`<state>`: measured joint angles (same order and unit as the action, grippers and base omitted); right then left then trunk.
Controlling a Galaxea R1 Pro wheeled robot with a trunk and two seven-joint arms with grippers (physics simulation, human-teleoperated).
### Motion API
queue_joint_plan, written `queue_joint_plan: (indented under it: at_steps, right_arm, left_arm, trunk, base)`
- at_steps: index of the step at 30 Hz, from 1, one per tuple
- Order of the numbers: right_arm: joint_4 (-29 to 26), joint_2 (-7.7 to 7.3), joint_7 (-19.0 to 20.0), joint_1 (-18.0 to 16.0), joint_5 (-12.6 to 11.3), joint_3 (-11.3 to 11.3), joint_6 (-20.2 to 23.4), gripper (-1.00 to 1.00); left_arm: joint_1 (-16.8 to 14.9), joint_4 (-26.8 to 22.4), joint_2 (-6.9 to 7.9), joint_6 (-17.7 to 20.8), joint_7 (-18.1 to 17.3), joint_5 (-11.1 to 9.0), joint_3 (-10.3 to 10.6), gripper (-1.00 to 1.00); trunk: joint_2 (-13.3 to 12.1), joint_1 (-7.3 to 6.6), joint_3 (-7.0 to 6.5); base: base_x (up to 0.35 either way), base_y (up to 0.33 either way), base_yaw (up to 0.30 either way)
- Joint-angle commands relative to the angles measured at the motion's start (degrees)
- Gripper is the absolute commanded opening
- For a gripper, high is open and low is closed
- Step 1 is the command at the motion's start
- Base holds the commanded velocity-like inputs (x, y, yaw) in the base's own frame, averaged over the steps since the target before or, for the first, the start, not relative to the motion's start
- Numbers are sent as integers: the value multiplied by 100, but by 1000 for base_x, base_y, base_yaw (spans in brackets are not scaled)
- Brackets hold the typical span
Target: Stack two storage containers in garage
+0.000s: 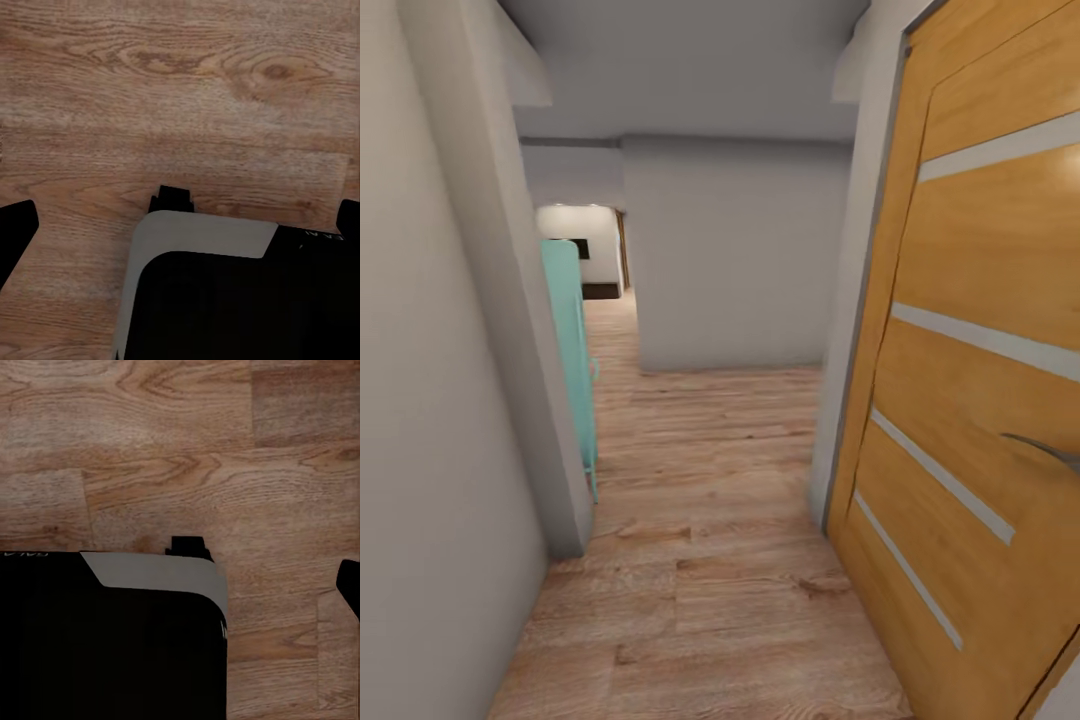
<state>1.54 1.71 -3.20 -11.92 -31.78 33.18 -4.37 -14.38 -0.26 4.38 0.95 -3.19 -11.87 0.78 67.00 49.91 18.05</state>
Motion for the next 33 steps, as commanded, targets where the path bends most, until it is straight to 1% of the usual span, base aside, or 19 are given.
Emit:
queue_joint_plan:
  at_steps: [1, 13, 33]
  right_arm:
    - [15, 5, -6, -5, -48, 48, -29, 100]
    - [16, 5, -6, -4, -50, 48, -29, 100]
    - [17, 5, -6, -6, -54, 48, -34, 100]
  left_arm:
    - [-4, 0, 1, 10, -23, -52, 10, 100]
    - [-4, 0, 1, 10, -23, -52, 16, 100]
    - [-4, 0, -7, 18, -23, -44, 19, 100]
  trunk:
    - [3, 3, 7]
    - [3, 3, 7]
    - [3, 3, 7]
  base:
    - [321, 0, 251]
    - [321, 0, 254]
    - [321, 0, 10]
